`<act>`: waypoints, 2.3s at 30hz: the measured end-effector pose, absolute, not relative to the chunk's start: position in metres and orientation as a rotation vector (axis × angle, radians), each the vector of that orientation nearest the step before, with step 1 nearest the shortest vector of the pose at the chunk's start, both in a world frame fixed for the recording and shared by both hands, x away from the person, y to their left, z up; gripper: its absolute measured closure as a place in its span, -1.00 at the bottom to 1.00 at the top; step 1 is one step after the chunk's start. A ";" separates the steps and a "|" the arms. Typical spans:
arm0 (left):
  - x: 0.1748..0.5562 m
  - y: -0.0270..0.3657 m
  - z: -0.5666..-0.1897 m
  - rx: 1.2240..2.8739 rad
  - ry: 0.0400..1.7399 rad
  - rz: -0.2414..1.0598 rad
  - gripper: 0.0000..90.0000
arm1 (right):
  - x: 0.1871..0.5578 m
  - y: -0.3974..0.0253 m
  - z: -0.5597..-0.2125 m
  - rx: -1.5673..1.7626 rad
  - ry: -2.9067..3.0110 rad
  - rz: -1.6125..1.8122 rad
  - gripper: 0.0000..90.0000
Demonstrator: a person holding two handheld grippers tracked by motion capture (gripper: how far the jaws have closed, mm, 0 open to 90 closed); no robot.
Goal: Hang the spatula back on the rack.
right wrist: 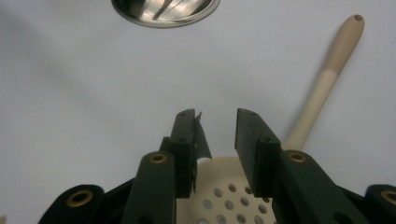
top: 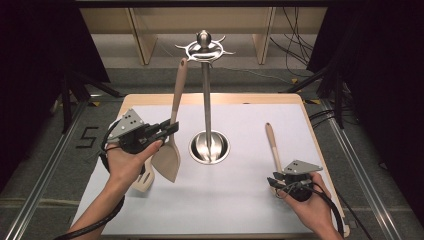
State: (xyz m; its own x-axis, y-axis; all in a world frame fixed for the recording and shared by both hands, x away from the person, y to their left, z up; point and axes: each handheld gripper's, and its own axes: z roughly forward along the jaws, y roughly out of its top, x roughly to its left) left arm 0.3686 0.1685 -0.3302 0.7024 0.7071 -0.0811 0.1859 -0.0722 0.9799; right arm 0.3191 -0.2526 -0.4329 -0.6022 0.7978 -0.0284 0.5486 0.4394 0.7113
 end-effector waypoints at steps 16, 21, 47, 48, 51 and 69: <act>0.380 0.158 -0.333 1.634 0.752 0.493 0.72 | 0.321 -0.253 -0.435 1.104 2.336 0.964 0.54; 0.383 0.154 -0.334 1.642 0.750 0.488 0.72 | 0.321 -0.253 -0.435 1.105 2.333 0.968 0.53; 0.385 0.150 -0.334 1.661 0.749 0.513 0.70 | 0.318 -0.252 -0.435 1.142 2.326 0.967 0.52; 0.385 0.149 -0.334 1.664 0.749 0.511 0.70 | 0.318 -0.252 -0.435 1.141 2.325 0.968 0.52; 0.385 0.148 -0.334 1.678 0.745 0.512 0.69 | 0.319 -0.253 -0.434 1.129 2.335 0.962 0.52; 0.372 0.150 -0.305 1.611 0.680 0.547 0.98 | 0.318 -0.251 -0.436 1.147 2.321 0.972 0.51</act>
